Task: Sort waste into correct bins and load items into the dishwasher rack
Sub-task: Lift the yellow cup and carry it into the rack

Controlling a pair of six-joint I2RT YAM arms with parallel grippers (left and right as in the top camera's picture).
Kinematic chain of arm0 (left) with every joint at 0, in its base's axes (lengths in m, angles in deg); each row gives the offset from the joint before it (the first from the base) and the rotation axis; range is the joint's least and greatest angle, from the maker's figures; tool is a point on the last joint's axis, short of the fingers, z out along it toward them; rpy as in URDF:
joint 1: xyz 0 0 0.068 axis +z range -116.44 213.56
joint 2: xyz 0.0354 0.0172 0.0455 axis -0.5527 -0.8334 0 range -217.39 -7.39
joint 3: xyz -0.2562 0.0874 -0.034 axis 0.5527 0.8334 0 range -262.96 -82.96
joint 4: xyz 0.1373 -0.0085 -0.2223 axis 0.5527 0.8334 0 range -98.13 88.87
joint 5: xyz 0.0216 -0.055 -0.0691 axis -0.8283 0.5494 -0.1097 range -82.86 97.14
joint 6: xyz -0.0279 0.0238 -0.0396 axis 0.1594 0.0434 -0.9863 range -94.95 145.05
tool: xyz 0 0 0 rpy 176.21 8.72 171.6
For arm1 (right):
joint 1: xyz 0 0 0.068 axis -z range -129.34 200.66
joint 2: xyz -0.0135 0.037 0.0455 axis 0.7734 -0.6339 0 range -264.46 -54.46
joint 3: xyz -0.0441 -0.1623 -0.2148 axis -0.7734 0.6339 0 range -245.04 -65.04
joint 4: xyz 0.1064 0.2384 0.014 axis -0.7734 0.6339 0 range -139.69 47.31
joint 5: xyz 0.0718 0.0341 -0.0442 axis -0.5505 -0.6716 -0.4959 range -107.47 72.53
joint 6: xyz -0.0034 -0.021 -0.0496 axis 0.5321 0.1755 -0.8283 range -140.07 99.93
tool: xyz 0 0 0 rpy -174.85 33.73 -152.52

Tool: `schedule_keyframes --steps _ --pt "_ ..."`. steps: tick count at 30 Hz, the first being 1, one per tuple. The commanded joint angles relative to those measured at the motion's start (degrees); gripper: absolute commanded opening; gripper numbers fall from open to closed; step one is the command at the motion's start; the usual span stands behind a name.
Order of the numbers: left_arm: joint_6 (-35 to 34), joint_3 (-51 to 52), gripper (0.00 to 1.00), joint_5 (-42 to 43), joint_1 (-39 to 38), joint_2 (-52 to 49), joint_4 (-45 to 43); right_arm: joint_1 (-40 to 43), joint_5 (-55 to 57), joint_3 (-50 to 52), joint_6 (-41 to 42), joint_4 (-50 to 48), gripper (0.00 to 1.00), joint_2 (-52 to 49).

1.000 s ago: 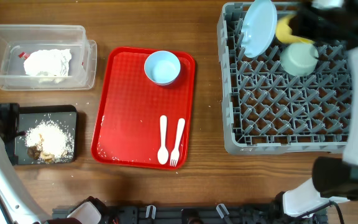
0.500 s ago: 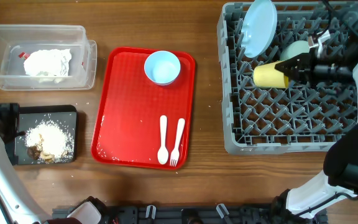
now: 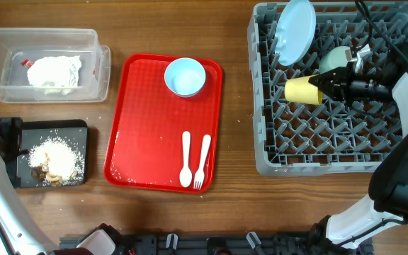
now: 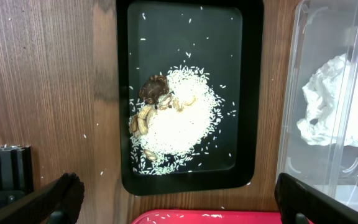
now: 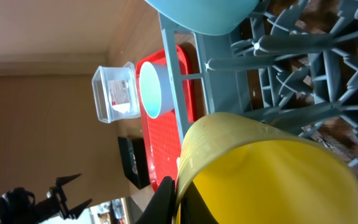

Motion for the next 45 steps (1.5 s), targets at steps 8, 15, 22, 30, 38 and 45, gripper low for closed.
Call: schedule_keyframes --steps 8,15,22,30,38,45 --pt "-0.09 0.22 1.0 -0.76 0.31 -0.22 0.0 0.46 0.66 0.28 1.88 0.26 0.04 -0.79" --pt "-0.09 0.24 1.0 -0.76 0.31 -0.22 0.0 0.46 8.09 0.68 3.13 1.25 0.04 -0.81" --pt "-0.09 0.24 1.0 -0.76 0.31 -0.22 0.0 0.46 17.92 2.4 7.26 -0.98 0.12 -0.79" --pt "-0.09 0.24 1.0 -0.76 0.31 -0.22 0.0 2.08 26.03 0.02 12.72 -1.55 0.07 -0.39" --pt "-0.09 0.24 1.0 -0.76 0.31 -0.22 0.0 3.45 31.61 -0.37 12.63 0.22 0.21 0.7" --pt "-0.09 0.22 1.0 -0.79 0.31 -0.22 0.0 3.48 18.62 -0.37 12.11 -1.88 0.06 0.74"
